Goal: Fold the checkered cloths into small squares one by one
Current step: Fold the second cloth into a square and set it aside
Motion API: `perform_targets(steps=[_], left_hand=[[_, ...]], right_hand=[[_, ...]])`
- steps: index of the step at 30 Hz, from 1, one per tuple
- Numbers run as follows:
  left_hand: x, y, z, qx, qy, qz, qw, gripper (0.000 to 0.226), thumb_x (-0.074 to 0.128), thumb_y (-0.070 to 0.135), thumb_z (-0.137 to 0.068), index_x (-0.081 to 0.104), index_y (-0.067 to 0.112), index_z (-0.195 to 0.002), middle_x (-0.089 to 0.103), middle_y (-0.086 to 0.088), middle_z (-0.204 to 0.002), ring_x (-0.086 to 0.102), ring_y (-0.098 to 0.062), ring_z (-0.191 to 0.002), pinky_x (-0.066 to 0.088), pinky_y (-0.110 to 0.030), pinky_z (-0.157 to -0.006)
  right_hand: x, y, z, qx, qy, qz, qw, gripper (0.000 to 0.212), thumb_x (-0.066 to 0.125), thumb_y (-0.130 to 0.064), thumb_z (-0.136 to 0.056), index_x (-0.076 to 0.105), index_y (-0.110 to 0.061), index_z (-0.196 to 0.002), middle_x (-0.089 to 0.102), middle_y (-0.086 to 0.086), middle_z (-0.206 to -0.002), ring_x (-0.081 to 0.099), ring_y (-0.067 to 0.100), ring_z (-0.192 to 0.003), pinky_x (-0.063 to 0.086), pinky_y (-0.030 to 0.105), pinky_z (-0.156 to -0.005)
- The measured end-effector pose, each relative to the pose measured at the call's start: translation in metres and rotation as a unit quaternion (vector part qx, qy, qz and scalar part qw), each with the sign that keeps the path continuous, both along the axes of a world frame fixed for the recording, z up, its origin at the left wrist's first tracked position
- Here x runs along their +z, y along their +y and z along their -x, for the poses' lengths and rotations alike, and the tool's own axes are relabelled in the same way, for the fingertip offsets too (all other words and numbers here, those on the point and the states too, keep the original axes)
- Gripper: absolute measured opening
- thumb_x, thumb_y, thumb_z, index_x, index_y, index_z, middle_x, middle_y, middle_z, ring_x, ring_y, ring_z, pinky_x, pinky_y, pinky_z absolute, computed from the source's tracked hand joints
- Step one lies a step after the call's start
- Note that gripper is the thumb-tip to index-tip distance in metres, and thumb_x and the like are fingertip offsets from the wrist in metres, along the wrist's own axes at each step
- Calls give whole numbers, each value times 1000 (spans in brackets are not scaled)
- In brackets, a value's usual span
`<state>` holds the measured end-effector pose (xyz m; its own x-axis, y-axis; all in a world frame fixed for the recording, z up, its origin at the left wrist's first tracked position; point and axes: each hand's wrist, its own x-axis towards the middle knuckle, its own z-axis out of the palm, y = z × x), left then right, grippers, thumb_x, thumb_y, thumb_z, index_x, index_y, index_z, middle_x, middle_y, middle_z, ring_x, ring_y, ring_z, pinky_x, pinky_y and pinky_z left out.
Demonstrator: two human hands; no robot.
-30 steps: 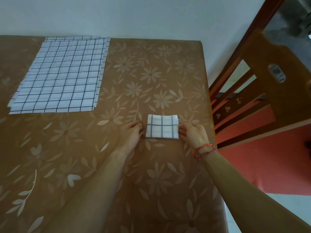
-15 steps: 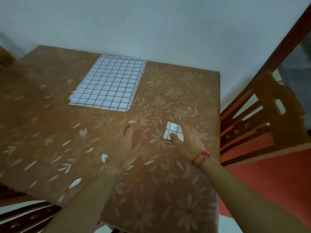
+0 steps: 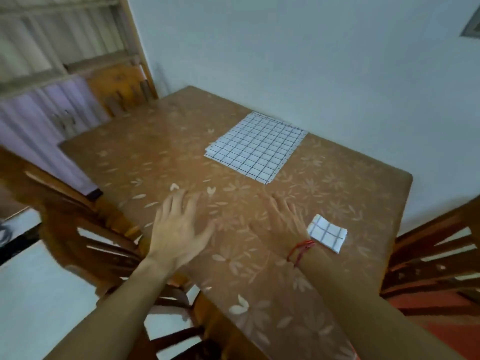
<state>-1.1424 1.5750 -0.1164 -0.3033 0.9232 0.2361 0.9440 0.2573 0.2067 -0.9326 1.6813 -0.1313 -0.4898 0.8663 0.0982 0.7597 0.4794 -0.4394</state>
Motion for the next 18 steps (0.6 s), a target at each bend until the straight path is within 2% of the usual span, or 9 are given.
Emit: perform_targets(steps=[4,7,10,18], left_hand=[[8,-46,30,67,17,-12,998,69,43,66,-86,44,22,-139,40,-11,-145,36,-31,-132,40,-49,-104],[10,-81,50,119,33,-21,992,71,43,68,-88,44,20,-140,41,-12,-145,37,-32,-132,39,-49,-104],[13,-112,66,171,42,-21,984,71,44,68,-88,46,19,-139,43,-12,-143,38,-34,-131,39,-52,-103],[10,-175,117,234,30,-13,972,76,35,73,-86,43,21,-141,41,-11,-148,38,-34,-134,38,-52,-105]], right_hand=[[13,-23,47,72,-7,-27,997,65,43,-58,-83,27,-39,-142,37,-4,-140,41,23,-122,36,40,-100],[14,-42,78,132,-7,-43,990,65,37,-61,-86,22,-40,-145,33,1,-147,36,24,-129,37,44,-103],[16,-60,106,184,-17,-67,981,64,40,-62,-87,24,-39,-145,40,3,-142,41,26,-127,41,44,-101],[21,-108,170,235,-47,-101,966,67,37,-65,-85,22,-39,-145,46,3,-136,45,26,-120,41,45,-98]])
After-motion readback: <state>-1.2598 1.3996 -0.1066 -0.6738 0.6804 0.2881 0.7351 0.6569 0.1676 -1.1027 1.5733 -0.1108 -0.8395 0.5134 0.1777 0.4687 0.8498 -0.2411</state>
